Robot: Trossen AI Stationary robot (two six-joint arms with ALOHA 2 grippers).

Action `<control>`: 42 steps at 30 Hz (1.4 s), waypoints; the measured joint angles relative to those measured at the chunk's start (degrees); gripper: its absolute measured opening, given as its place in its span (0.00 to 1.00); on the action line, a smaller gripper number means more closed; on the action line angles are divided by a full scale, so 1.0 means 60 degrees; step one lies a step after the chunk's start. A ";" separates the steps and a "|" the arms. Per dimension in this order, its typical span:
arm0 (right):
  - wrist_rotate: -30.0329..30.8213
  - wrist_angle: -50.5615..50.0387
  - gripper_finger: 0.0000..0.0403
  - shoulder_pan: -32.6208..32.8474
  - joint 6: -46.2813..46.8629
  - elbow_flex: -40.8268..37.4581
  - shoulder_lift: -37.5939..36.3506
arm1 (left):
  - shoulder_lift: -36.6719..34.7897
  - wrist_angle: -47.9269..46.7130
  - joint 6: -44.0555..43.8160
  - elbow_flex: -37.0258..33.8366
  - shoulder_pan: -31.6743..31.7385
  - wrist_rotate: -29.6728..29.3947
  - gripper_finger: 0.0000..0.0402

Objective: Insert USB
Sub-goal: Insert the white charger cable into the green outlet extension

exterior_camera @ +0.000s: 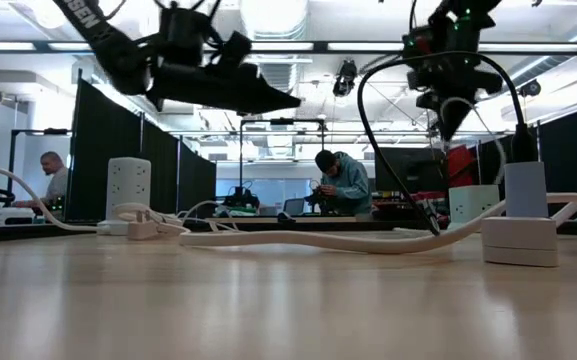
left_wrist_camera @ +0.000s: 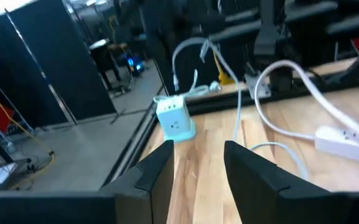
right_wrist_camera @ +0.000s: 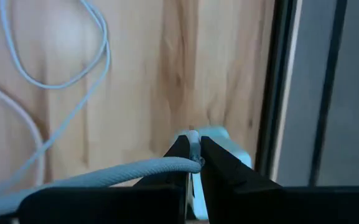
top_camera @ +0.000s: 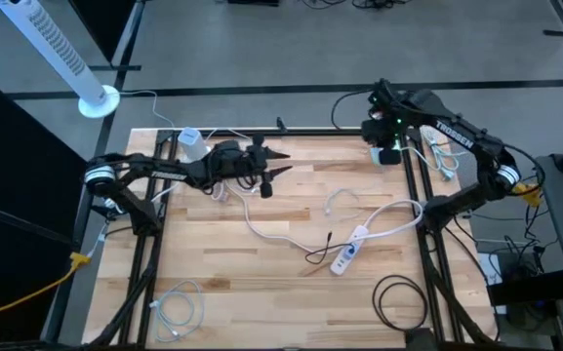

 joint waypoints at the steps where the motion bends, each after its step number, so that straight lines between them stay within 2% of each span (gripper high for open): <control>1: 0.0325 0.0015 0.03 -0.0046 -0.0113 -0.0050 0.0066 | -0.0018 0.0286 -0.0041 -0.0148 0.0000 0.0007 0.30; 10: 0.2356 -0.0016 0.03 -0.0038 0.0527 -0.0126 0.1197 | -0.0018 0.0594 -0.0262 -0.0379 -0.0024 0.0020 0.23; 18: 0.2981 -0.0281 0.03 -0.0038 0.0804 -0.0221 0.1637 | -0.0018 0.0125 -0.0301 -0.0401 -0.0033 0.0035 0.20; 30: 0.3439 0.0011 0.03 -0.0038 0.1149 -0.0464 0.1988 | -0.0018 0.0143 -0.0189 -0.0641 -0.0033 0.0039 0.17; 37: 0.3257 0.0198 0.03 -0.0038 0.1175 -0.0480 0.1988 | -0.0018 0.0158 -0.0192 -0.0794 -0.0029 0.0042 0.17; 42: 0.2655 0.0228 0.03 -0.0035 0.1038 -0.0483 0.1981 | -0.0018 0.0176 -0.0192 -0.0794 -0.0029 0.0042 0.16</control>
